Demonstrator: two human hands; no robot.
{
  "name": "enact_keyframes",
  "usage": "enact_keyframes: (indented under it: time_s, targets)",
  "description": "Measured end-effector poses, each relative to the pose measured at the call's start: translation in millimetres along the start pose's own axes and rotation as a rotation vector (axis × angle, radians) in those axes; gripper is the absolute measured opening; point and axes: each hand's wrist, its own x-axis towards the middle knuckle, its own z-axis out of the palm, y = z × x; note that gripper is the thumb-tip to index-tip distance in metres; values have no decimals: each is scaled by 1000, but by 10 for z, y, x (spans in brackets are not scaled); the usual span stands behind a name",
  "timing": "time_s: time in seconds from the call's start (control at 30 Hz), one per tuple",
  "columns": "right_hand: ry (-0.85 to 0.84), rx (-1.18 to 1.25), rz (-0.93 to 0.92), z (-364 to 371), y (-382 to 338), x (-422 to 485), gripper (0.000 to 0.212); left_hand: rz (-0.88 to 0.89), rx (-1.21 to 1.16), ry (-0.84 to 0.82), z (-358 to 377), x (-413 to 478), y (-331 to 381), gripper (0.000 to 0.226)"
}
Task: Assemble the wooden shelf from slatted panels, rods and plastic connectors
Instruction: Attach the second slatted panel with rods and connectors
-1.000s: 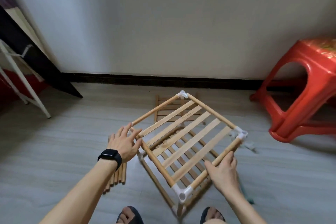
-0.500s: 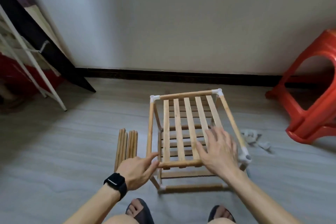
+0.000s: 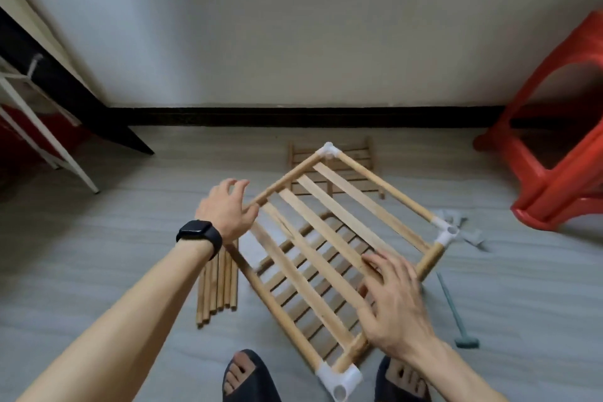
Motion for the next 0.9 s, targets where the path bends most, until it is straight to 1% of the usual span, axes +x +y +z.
enact_keyframes:
  time_s: [0.03,0.1,0.13,0.17,0.2,0.23,0.27,0.3,0.33,0.37,0.43,0.47,0.5,0.53,0.57,0.67,0.77,0.83,0.9]
  targets:
    - [41,14,-9,-22,84,-15,50,-55,-13,-63,31,42,-13,66]
    - [140,-17,60,-48,215,-34,55,-159,-59,-271,163,19,-28,68]
    - [186,-30,136,-54,265,-41,54,-201,-103,-377,236,-62,-36,67]
    - [237,-20,230,-51,310,-47,53,-236,-191,-433,309,-161,-62,68]
    - [285,20,340,-64,333,-51,49,-274,-315,-438,361,-269,-88,68]
    - [298,104,459,-79,341,-50,49,-308,-446,-413,399,-369,-122,67]
    - [260,211,577,-114,326,-47,56,-333,-537,-368,420,-459,-150,63]
    - [208,323,663,-134,315,-53,67,-340,-586,-312,430,-519,-178,61]
    - [152,435,719,-145,282,-81,74,-343,-599,-261,447,-591,-232,61]
    - [114,540,763,-145,267,-118,75,-342,-589,-233,467,-643,-263,63]
    - [23,672,825,-169,180,-256,71,-362,-610,-200,521,-763,-298,66]
    - [-55,698,831,-180,111,-345,65,-381,-657,-184,546,-832,-329,65]
    - [-139,703,835,-194,42,-424,59,-400,-694,-165,570,-881,-357,64]
    - [-208,697,833,-206,-6,-479,59,-415,-716,-149,587,-911,-381,64]
    - [-239,677,824,-210,-25,-507,62,-428,-729,-141,601,-923,-406,65]
    - [-210,599,805,-233,6,-430,65,-480,-801,-143,627,-940,-410,64]
    - [-144,651,809,-293,54,-229,59,-521,-852,-90,642,-951,-328,56]
    - [-113,639,795,-319,103,-113,56,-530,-898,-69,665,-979,-246,50]
    - [-66,684,787,-336,147,-45,49,-541,-953,-58,688,-1036,-143,45]
